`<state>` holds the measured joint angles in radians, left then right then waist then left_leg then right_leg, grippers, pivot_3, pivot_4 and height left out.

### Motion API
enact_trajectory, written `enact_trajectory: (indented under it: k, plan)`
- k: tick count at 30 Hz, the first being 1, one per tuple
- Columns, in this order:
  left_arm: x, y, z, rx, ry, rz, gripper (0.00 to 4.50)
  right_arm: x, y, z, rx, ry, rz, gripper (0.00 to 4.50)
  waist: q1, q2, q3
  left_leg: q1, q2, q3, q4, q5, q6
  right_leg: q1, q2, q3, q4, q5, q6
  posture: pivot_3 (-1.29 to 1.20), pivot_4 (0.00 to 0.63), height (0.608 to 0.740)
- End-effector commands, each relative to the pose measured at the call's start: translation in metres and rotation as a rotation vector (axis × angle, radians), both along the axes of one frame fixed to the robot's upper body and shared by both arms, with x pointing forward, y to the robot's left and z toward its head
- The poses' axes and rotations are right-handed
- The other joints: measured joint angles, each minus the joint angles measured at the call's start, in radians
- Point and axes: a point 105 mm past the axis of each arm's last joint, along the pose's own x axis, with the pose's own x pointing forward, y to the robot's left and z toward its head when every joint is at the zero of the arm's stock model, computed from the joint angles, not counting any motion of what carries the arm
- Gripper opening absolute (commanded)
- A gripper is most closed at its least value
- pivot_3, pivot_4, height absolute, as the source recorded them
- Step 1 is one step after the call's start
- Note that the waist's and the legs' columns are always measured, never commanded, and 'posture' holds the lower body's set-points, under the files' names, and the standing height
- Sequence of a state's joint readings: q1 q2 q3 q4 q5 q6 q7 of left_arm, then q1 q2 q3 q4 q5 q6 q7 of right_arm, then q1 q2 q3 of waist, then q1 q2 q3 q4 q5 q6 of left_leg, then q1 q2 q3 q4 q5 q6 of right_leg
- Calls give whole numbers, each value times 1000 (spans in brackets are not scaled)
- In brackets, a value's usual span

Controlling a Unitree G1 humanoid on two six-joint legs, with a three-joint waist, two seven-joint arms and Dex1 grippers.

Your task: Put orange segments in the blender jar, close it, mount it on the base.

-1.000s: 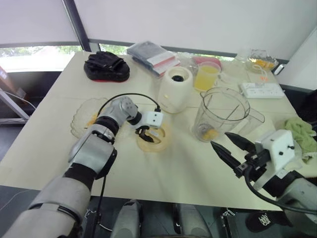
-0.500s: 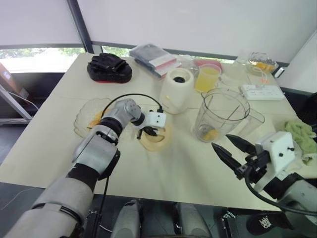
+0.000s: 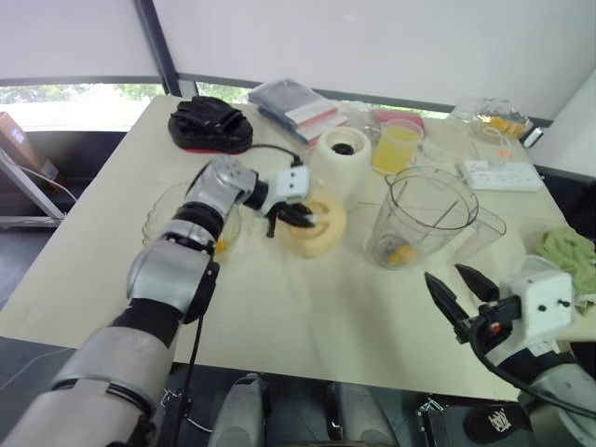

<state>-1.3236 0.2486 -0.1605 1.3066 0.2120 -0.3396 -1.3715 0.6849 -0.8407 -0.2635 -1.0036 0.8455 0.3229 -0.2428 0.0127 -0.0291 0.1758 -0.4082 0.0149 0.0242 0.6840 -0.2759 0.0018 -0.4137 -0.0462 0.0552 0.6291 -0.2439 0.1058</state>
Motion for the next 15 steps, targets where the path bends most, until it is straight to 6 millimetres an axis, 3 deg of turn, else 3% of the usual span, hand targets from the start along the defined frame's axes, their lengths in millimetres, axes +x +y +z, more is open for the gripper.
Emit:
enact_trajectory:
  k: [1, 2, 4, 5, 15]
  plan:
    - [-2, -5, 41, -89, -80, -61, 232, 0, -5, -1, 13, -27, -50, 2989, -2, 0, 0, 0, 0, 0, 0, 0, 0, 0, 0, 0, 0, 0, 0, 0, 150, 740]
    - [-2, -6, 48, -109, -90, -71, 232, 2, -10, -1, -2, -43, -77, 3268, -2, 0, 0, 0, 0, 0, 0, 0, 0, 0, 0, 0, 0, 0, 0, 0, 150, 740]
    - [-4, -10, 60, -141, -104, -90, 232, 5, -19, 0, -29, -79, -131, 4309, -2, 0, 0, 0, 0, 0, 0, 0, 0, 0, 1, 0, 1, 0, 0, 0, 150, 740]
    - [-5, -12, 68, -155, -115, -102, 232, 8, -24, 0, -31, -92, -168, 4421, -2, 0, 0, 1, 0, 0, 0, 0, 0, 0, 1, 0, 1, 0, 0, 0, 150, 740]
    - [-14, -41, 99, -141, -211, -189, 232, 40, -49, -19, -62, -104, -351, 4421, -1, 1, 0, -1, -1, 0, 0, 0, 0, -1, 1, 0, 0, 0, 0, 0, 150, 740]
